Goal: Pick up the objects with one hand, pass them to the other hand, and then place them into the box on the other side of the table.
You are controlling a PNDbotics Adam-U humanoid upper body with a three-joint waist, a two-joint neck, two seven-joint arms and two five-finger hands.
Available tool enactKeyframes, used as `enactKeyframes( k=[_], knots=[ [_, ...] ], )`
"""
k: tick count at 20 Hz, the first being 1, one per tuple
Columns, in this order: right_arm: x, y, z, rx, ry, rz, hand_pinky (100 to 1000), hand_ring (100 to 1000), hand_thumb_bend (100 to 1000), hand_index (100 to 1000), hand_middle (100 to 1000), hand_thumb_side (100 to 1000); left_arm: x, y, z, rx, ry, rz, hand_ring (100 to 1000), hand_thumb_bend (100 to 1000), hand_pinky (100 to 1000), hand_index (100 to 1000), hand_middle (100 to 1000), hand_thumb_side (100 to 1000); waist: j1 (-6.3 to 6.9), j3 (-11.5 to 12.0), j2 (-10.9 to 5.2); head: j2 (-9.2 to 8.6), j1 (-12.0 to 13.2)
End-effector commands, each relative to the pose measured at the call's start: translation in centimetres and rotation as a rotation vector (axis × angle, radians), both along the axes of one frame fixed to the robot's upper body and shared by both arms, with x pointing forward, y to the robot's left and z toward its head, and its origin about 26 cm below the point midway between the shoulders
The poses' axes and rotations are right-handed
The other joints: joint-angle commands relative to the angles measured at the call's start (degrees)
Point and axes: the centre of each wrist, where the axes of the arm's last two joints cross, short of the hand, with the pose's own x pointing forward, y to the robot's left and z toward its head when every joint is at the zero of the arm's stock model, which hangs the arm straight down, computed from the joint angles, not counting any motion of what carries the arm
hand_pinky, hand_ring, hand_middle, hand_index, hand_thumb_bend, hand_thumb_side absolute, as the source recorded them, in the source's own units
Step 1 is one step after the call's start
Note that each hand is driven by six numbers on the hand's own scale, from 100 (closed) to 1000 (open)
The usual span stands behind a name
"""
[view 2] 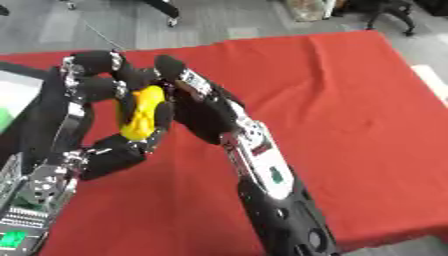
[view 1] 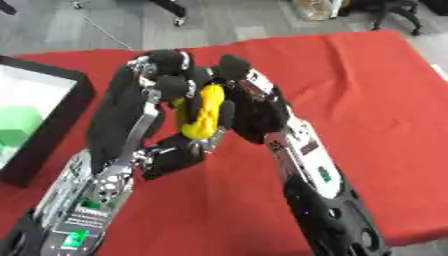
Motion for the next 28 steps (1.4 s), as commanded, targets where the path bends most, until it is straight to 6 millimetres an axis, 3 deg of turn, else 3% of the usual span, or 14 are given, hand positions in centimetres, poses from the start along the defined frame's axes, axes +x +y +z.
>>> enactKeyframes(
  k=[1,9,16,23,28],
  knots=[
    [-0.2,0.1,1.2,0.014,-0.042,0.007,815,787,299,820,702,850,-0.1,0.0,0.6,-0.015,-0.016,-0.009,316,100,323,100,246,100,0.31,0.11,-1.72,-0.1,-0.12],
    [-0.2,0.1,1.4,0.016,-0.051,0.005,815,788,293,820,703,848,0.0,0.5,0.8,-0.127,-0.002,-0.034,285,100,309,100,227,121,0.27,0.19,-1.73,-0.1,-0.25],
    [-0.3,-1.2,1.9,0.054,-0.084,-0.042,819,791,282,827,707,834,0.7,3.9,1.5,-0.289,0.038,0.028,283,100,307,100,228,183,0.23,0.24,-1.84,-0.1,-1.63],
    [0.4,-5.5,2.9,0.094,-0.146,-0.235,825,793,277,833,708,834,1.8,8.8,2.3,-0.42,0.05,0.143,283,100,307,100,228,186,0.29,0.69,-2.09,-0.1,-3.18],
    [1.0,-9.8,3.3,0.09,-0.166,-0.463,826,795,277,833,706,830,1.9,13.0,2.0,-0.396,0.003,0.314,285,100,309,100,230,158,0.42,0.8,-2.11,-0.1,-1.88]
  ],
)
